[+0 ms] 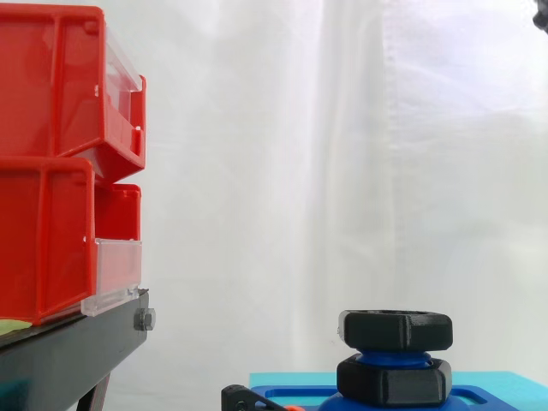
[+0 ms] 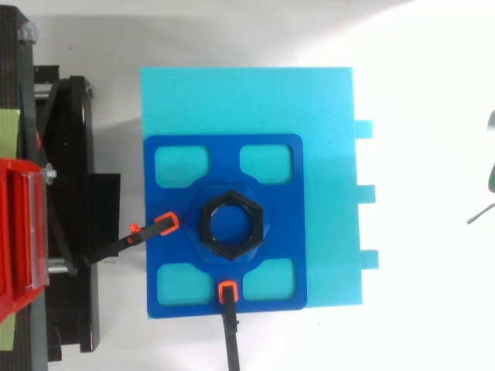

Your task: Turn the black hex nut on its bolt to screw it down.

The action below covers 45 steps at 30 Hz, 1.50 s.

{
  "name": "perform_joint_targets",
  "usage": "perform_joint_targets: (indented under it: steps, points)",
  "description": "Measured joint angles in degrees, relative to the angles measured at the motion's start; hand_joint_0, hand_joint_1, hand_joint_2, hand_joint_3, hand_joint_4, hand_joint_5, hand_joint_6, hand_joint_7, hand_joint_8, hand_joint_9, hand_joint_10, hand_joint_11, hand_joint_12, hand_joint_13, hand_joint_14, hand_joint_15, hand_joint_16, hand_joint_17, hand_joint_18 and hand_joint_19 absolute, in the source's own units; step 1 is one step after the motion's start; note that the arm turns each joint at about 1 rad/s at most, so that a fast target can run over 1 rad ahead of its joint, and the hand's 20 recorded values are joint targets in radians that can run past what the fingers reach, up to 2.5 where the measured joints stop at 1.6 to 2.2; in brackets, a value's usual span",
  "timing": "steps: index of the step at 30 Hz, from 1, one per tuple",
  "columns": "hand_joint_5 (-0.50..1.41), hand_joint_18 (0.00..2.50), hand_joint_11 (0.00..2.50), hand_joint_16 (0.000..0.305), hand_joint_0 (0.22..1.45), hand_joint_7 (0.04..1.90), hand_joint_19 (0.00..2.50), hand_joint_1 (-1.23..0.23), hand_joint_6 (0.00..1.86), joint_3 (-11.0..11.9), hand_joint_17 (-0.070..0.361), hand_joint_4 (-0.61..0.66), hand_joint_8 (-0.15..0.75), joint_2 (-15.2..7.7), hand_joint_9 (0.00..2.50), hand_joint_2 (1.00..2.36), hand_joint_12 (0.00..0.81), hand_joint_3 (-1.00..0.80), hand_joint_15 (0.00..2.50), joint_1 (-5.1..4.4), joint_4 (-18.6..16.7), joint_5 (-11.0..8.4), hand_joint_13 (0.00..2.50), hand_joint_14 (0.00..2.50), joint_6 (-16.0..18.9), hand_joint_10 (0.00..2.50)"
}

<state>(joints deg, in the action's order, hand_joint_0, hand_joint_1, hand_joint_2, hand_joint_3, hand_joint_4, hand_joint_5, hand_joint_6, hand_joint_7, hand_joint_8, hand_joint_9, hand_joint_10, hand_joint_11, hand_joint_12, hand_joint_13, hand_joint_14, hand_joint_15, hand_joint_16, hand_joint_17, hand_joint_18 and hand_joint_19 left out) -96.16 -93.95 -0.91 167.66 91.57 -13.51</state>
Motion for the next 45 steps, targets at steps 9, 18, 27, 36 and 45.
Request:
perform_joint_targets:
  steps: [9,18,27,36,45]
  points:
    - [-0.17,0.64,0.28,0.056,0.55,0.73,0.58,-0.42,0.50,0.0,0.127,0.19,0.265,0.0,0.78,1.00,0.283,-0.45,0.16,-0.22,0.4,0.02,0.57,0.01,0.0,0.01]
    - [-0.17,0.62,0.29,0.055,0.56,0.74,0.58,-0.42,0.50,0.0,0.124,0.20,0.268,-2.5,0.78,1.00,0.287,-0.45,0.16,-1.04,-2.9,-0.30,0.56,0.01,-0.1,0.01]
    - [-0.16,0.63,0.30,0.054,0.56,0.75,0.59,-0.44,0.50,0.0,0.122,0.20,0.272,-3.9,0.80,1.00,0.288,-0.44,0.16,-2.34,-8.7,-2.54,0.56,0.01,-3.1,0.01]
    - [-0.16,0.63,0.30,0.054,0.57,0.75,0.59,-0.44,0.50,1.0,0.122,0.20,0.270,-7.5,0.80,1.00,0.286,-0.44,0.17,-3.82,-10.9,-5.37,0.56,0.01,-6.9,0.01]
    - [-0.16,0.64,0.31,0.054,0.57,0.75,0.60,-0.44,0.50,7.5,0.122,0.20,0.273,-14.3,0.81,1.00,0.288,-0.44,0.17,-4.01,-7.1,-4.63,0.56,0.01,-12.9,0.01]
